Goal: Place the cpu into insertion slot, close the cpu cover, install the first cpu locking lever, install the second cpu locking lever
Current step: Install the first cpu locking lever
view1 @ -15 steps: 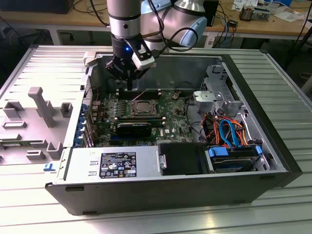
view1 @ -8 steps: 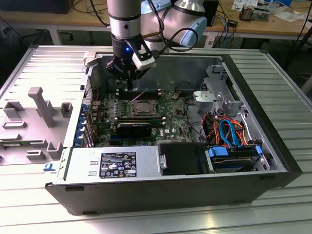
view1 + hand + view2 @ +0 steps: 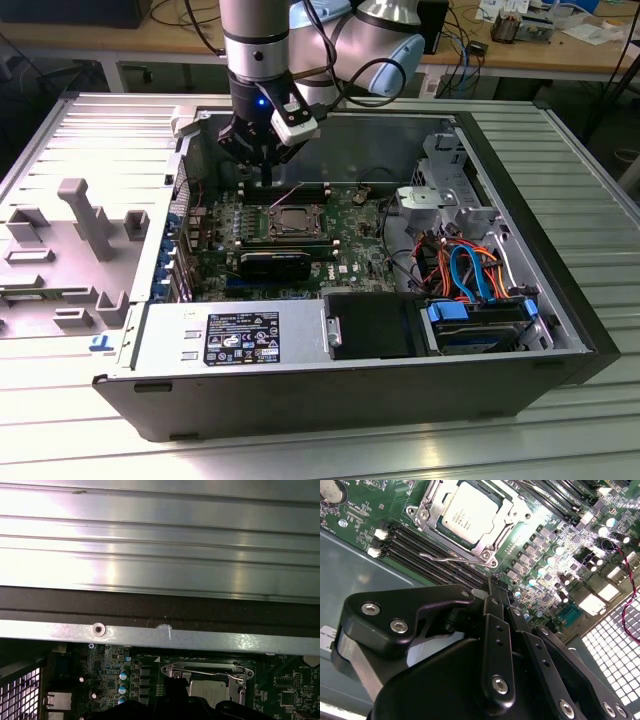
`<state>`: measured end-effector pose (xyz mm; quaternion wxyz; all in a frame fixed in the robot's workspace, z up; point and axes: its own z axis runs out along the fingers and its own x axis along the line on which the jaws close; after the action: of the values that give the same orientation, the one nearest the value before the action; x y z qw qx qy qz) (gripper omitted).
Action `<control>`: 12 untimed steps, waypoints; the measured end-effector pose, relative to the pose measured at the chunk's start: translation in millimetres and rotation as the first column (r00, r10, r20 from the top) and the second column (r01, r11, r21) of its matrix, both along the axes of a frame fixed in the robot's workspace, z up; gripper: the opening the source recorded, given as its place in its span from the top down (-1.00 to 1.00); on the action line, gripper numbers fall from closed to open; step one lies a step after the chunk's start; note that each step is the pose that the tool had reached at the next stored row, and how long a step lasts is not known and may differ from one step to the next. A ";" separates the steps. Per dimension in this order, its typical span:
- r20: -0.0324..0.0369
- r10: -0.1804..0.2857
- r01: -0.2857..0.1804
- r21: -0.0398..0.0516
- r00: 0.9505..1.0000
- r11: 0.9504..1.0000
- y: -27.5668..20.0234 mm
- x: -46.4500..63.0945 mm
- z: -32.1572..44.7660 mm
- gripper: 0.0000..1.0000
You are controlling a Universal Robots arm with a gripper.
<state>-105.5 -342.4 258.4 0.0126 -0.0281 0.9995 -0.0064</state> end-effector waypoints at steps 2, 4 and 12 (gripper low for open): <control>0.000 0.000 0.000 0.000 1.000 1.000 0.0 0.0 0.0 0.79; 0.000 0.000 0.000 0.000 1.000 1.000 0.0 0.0 -1.0 0.79; 0.000 -0.009 0.009 0.000 1.000 1.000 -0.1 4.0 -8.4 0.79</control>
<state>-101.5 -342.6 249.9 0.0125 -0.0234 0.9996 -0.0066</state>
